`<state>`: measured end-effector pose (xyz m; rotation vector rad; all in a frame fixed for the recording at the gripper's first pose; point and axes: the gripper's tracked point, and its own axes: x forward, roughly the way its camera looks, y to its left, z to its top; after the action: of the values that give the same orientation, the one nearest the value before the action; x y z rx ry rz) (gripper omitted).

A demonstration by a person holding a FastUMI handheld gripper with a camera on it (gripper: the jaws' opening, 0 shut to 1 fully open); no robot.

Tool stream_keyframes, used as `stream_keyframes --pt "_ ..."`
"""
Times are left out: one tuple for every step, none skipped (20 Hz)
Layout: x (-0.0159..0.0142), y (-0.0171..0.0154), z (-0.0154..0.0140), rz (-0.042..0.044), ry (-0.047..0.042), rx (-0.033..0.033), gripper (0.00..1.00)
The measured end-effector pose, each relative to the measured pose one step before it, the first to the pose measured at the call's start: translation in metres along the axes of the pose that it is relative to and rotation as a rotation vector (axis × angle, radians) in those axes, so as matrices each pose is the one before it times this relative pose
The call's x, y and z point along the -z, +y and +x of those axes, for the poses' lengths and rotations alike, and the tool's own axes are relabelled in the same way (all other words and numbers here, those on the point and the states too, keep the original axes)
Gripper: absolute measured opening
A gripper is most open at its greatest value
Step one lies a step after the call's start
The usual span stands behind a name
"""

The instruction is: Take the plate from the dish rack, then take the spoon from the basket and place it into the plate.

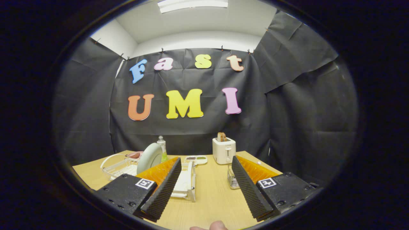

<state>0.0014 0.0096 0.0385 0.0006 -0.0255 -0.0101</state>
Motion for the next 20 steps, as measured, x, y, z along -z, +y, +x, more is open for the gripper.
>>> stream_keyframes --pt "-0.00698 0.00197 -0.0002 0.01437 -0.0207 0.00012 1.0" --pt "-0.00638 0.00463 -0.00011 -0.00112 -0.01332 -0.01209 1.0" --pt "-0.00011 0.00102 0.00341 -0.01486 0.00844 0.00514 1.0" --pt "0.00207 -0.00256 0.00234 0.00885 0.00719 0.00752 1.0" --pt "-0.00071 0.00546 0.00292 0.00353 0.00632 -0.01774 1.0" --pt "0.00011 0.00524 0.00272 -0.00793 0.00879 -0.01345 1.0" --pt "-0.00283 0.0056 -0.00071 -0.01113 -0.00593 -0.01669 1.0" --pt "-0.00602 0.00262 -0.00206 -0.00689 -0.01163 -0.01415 1.0" --pt "-0.00278 0.0005 0.00091 -0.00299 -0.00414 -0.00394 1.0" --pt "0.00348 -0.00111 0.00093 -0.00425 0.00648 -0.00479 1.0" --pt "-0.00164 0.00252 0.00059 0.00384 -0.00021 -0.00727 1.0" --pt "-0.00175 0.00252 0.00089 0.00012 0.00421 -0.00864 1.0" --pt "-0.00213 0.00199 0.00171 0.00698 0.00535 -0.00212 1.0" --pt "-0.00439 0.00163 0.00189 0.01154 0.00636 -0.00338 1.0" --pt "-0.0071 0.00501 0.00265 0.00692 0.0067 -0.00893 1.0" --pt "-0.0059 0.00632 0.00367 0.01025 0.01146 -0.00456 1.0" --pt "-0.00524 0.00678 0.00495 0.01746 0.01705 -0.01022 1.0" --pt "-0.00359 0.01105 0.0066 0.0167 0.02438 -0.01782 1.0" --pt "-0.00176 0.0113 0.00736 0.00983 0.04334 -0.01718 1.0" --pt "0.00026 0.01024 0.00811 -0.00231 0.04313 -0.01534 1.0"
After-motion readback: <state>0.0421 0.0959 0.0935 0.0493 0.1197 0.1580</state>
